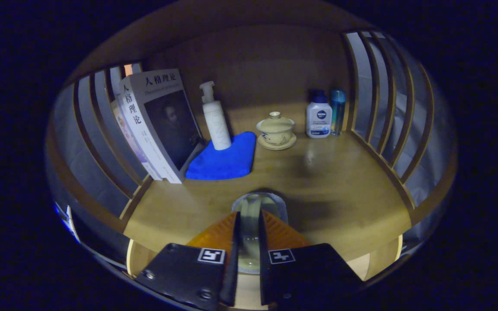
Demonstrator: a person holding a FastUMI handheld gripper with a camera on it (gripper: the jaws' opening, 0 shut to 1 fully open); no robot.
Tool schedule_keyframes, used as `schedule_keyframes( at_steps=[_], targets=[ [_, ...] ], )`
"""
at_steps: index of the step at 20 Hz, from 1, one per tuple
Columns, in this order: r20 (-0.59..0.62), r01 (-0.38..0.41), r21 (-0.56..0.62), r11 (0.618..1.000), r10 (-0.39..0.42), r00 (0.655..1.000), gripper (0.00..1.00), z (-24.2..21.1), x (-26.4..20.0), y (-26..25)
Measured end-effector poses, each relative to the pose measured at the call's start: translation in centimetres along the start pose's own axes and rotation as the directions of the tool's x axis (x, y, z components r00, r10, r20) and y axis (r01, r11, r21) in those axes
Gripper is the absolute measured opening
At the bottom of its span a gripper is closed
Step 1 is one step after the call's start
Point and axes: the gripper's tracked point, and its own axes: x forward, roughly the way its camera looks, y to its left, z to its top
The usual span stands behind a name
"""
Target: Pull open the drawer, take out the items inside it, and place them on the countertop above the cabinet.
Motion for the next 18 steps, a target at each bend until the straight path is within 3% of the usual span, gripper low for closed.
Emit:
schedule_keyframes(
  at_steps=[4,6,8,14,18],
  targets=[
    [0.004,-0.006,-0.065,0.998,0.006,1.0,0.62,-0.3,0.3,0.7],
    [0.025,0.033,-0.114,0.993,-0.031,0.999,0.78,-0.7,-0.1,0.1],
    [0.054,0.061,-0.132,0.989,-0.054,0.997,0.78,-0.5,-0.3,-0.2],
    [0.226,0.022,-0.101,0.995,0.001,0.974,0.78,0.5,-4.3,1.0],
    [0.352,-0.013,-0.113,0.994,0.052,0.934,0.93,-1.7,-9.3,2.4]
  ],
)
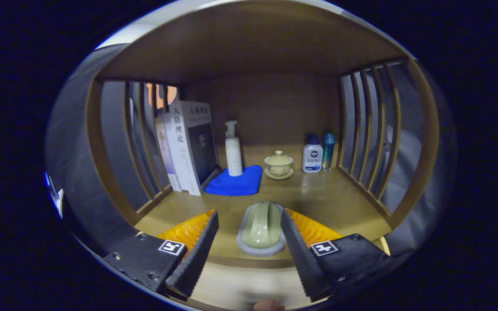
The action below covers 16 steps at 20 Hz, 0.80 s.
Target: Pull open the drawer, take out the items inside it, and place them on the countertop above the cabinet.
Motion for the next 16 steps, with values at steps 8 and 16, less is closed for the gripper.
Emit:
schedule_keyframes(
  at_steps=[8,16],
  targets=[
    [0.171,-0.019,0.038,0.999,0.013,0.985,1.0,-6.2,-11.3,1.7],
    [0.141,-0.008,0.126,0.992,-0.01,0.99,1.0,-16.2,-15.5,1.5]
  ],
)
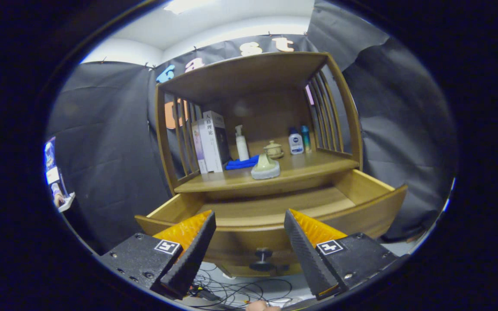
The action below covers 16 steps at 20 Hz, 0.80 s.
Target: Pull open the drawer, take out the items inside it, and place them on the countertop above the cabinet.
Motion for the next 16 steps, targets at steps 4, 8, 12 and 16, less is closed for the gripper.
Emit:
schedule_keyframes(
  at_steps=[4,8,12,16],
  targets=[
    [-0.033,0.041,-0.036,0.999,-0.042,0.999,0.99,-2.8,-0.1,-1.0],
    [-0.04,0.085,-0.108,0.991,-0.09,0.995,0.99,-4.1,0.7,-1.4],
    [-0.048,0.115,-0.114,0.987,-0.121,0.991,0.99,-4.8,1.4,-1.9],
    [-0.037,0.146,-0.129,0.981,-0.152,0.988,0.99,-5.2,2.4,-2.3]
  ],
)
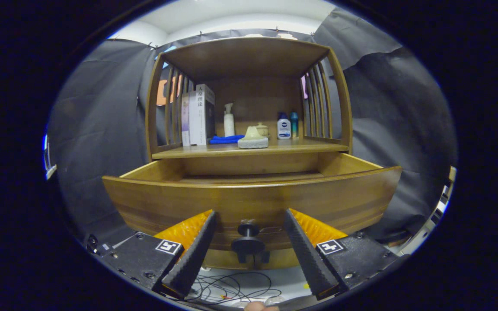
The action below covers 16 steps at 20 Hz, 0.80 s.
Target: Pull open the drawer, take out the items inside it, and place them on the countertop above the cabinet.
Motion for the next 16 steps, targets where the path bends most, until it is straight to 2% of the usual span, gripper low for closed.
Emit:
schedule_keyframes(
  at_steps=[3,11,16],
  targets=[
    [0.016,0.021,-0.007,1.0,-0.021,1.0,0.99,0.2,0.4,-0.2],
    [0.059,0.019,-0.018,1.0,-0.018,0.998,0.99,0.4,0.5,0.1],
    [0.049,-0.001,-0.023,1.0,0.002,0.999,0.99,1.9,3.5,-0.1]
  ],
)
